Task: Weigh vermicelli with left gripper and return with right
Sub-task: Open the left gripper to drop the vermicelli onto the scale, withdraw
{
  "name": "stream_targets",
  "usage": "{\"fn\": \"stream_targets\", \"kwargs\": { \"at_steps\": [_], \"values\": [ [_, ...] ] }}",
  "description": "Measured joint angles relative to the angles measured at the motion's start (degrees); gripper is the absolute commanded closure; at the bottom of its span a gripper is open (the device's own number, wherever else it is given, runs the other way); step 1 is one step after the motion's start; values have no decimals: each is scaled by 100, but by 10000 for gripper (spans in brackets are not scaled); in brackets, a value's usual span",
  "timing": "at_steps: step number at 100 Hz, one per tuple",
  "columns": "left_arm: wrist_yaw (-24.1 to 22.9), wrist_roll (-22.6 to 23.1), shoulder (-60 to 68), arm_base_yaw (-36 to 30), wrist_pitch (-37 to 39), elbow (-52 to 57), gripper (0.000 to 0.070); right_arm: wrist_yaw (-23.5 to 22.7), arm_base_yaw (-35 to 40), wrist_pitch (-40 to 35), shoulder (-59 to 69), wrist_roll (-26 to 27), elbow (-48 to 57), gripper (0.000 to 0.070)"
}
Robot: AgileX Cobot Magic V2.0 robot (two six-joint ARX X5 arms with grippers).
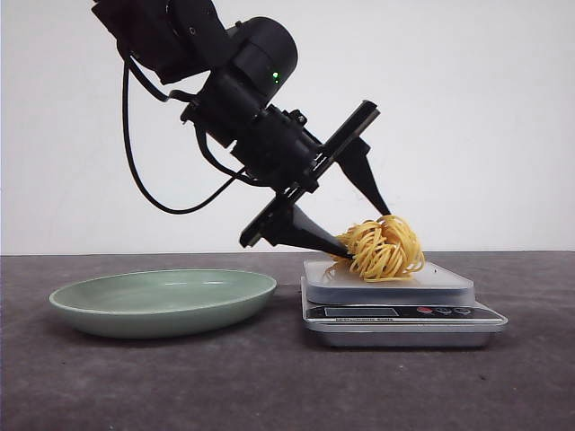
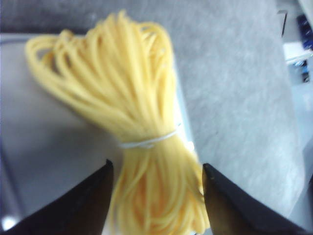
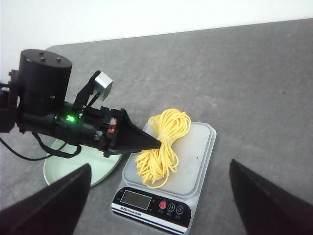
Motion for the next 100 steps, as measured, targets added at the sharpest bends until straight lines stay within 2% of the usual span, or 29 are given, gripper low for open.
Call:
{"fn": "stream_targets", "kwargs": {
  "at_steps": [8, 17, 39, 59, 69, 100],
  "values": [
    [-13, 238, -101, 118, -402, 101, 347, 0, 0, -17, 0, 0, 0, 151],
    [-273, 553, -509, 271, -662, 116, 347, 0, 0, -15, 0, -4, 0, 150],
    [-684, 1335, -2284, 538, -1093, 269, 350, 0, 0, -17, 0, -44, 0, 151],
    [-1829, 2269, -4041, 549, -2404, 289, 350, 0, 0, -17, 0, -94, 0, 151],
    [-2323, 2566, -4852, 549, -2955, 289, 350, 0, 0, -17, 0, -151, 0, 151],
    [-3593, 2793, -7197, 525, -4581, 289, 351, 0, 0, -15, 0, -192, 0, 150]
  ]
}}
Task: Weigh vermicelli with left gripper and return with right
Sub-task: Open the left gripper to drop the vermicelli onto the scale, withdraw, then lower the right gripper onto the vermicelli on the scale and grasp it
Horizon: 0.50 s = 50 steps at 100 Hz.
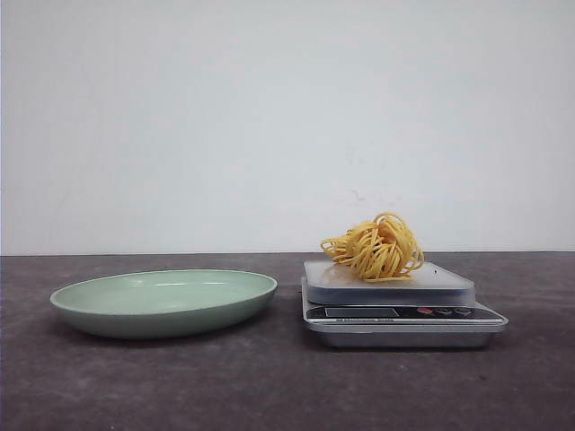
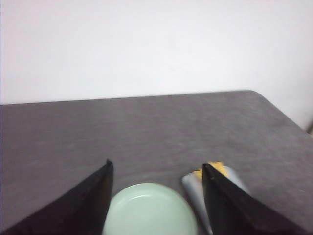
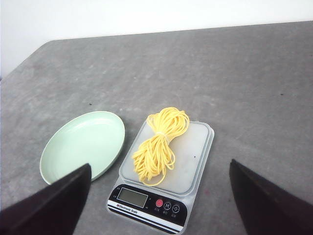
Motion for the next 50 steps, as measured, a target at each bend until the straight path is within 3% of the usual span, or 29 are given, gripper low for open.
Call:
{"fn": "stream_targets", "kwargs": {
  "at_steps": [22, 50],
  "values": [
    [-466, -293, -1550, 0, -1207, -63, 355, 0, 0, 0, 0, -57, 0, 150],
    [-404, -831, -2417, 129, -1558, -1016, 359, 0, 240, 658, 63, 4, 13, 153]
  ]
}}
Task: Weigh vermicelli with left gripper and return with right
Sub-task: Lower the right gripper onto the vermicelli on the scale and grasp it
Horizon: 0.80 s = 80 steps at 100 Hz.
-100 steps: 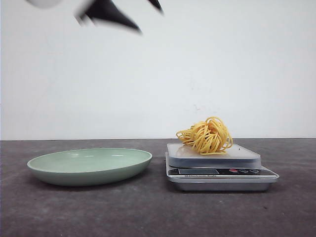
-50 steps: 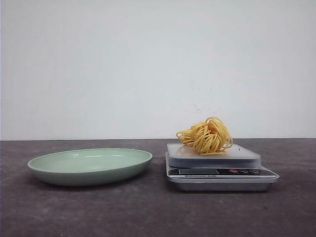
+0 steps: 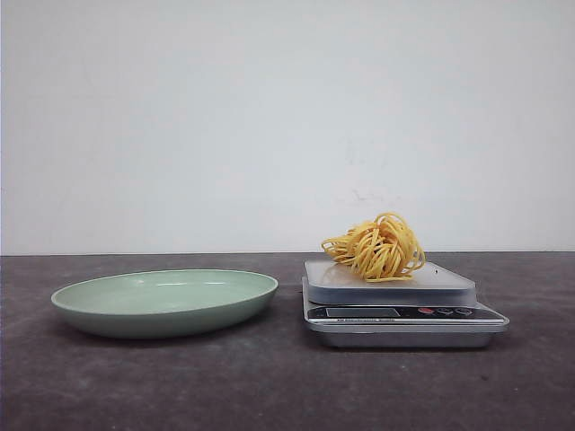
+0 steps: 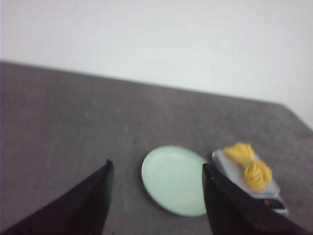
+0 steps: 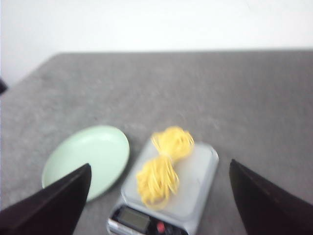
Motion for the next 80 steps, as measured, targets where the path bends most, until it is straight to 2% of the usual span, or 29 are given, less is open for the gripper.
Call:
{"fn": "stream_targets", "kwargs": {
  "at_steps": [12, 46, 65, 80],
  "values": [
    [175, -125, -24, 0, -50, -387, 359, 33, 258, -20, 468, 245, 341, 153],
    [254, -225, -24, 0, 98, -883, 359, 721, 1235, -450, 3077, 367, 1987, 156],
    [254, -232, -24, 0, 120, -883, 359, 741, 1408, -732, 4586, 376, 2948, 173],
    [251, -240, -24, 0, 122, -883, 359, 750, 1368, -1001, 5663, 411, 3294, 178]
  ]
}}
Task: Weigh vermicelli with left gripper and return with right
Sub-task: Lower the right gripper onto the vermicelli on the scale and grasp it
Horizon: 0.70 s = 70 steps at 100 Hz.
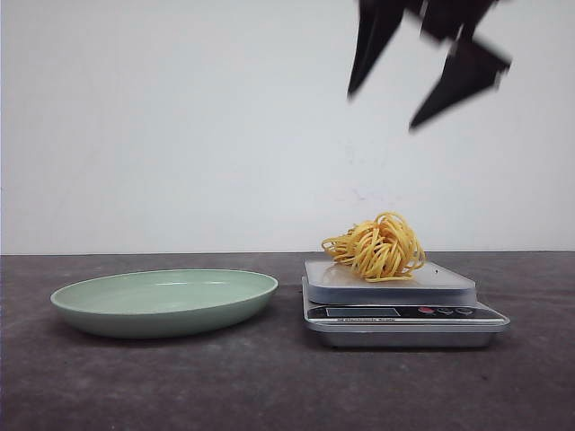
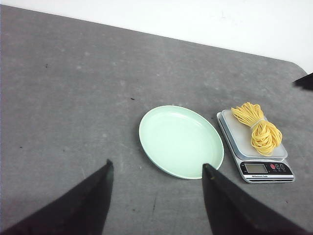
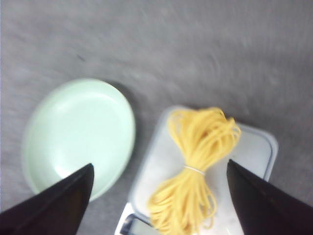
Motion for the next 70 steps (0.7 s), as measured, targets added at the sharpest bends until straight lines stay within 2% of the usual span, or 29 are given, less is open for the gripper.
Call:
{"fn": "stream_targets", "kwargs": {
  "at_steps": [14, 58, 70],
  "values": [
    [-7, -2, 0, 0, -2, 0, 359, 9, -46, -20, 640, 4, 7, 229],
    [-144, -2, 0, 0, -131, 0, 358, 9, -4, -103, 1366, 4, 15, 234],
    [-173, -2, 0, 0, -225, 0, 358, 13, -2, -109, 1445, 4, 17, 290]
  ]
}}
